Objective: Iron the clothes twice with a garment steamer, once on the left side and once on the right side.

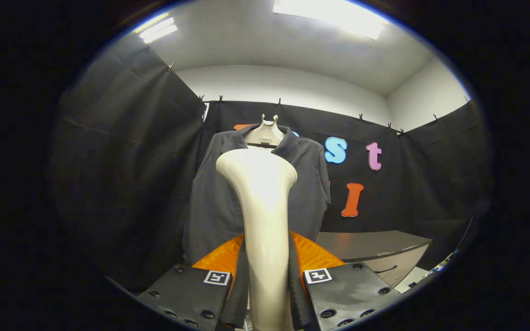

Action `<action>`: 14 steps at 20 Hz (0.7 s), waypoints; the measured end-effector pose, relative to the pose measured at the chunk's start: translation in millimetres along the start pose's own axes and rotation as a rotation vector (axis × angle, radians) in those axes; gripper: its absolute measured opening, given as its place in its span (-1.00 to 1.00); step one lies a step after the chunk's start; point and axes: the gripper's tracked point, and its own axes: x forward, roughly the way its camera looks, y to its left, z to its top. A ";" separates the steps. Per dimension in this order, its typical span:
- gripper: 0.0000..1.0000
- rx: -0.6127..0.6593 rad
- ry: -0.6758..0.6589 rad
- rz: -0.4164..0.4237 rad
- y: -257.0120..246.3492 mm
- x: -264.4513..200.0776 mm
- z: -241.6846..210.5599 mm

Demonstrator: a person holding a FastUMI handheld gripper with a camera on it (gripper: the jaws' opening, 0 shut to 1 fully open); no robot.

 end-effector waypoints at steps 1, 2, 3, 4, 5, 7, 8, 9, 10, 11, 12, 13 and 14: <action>-0.11 0.000 0.000 0.002 -0.1 -0.5 0.1; -0.11 0.000 0.000 0.002 0.1 -0.4 0.5; -0.11 0.001 0.000 0.001 -0.6 0.0 0.3; -0.11 0.002 0.001 0.002 -0.9 0.3 -0.3; -0.11 0.003 0.003 0.002 -2.0 0.5 -1.3; -0.11 0.005 0.007 0.001 -3.8 2.0 -1.6; -0.11 0.005 0.008 -0.001 -5.0 3.6 -2.3; -0.11 0.005 0.009 -0.006 -7.5 3.8 -2.5; -0.11 0.006 0.008 -0.009 -9.4 4.2 -2.4; -0.11 0.007 0.006 -0.010 -10.4 4.6 -2.0; -0.11 0.010 0.003 -0.009 -10.8 4.3 -0.6; -0.11 0.011 -0.001 -0.008 -11.0 4.0 0.1; -0.11 0.009 -0.003 -0.008 -10.7 5.5 0.2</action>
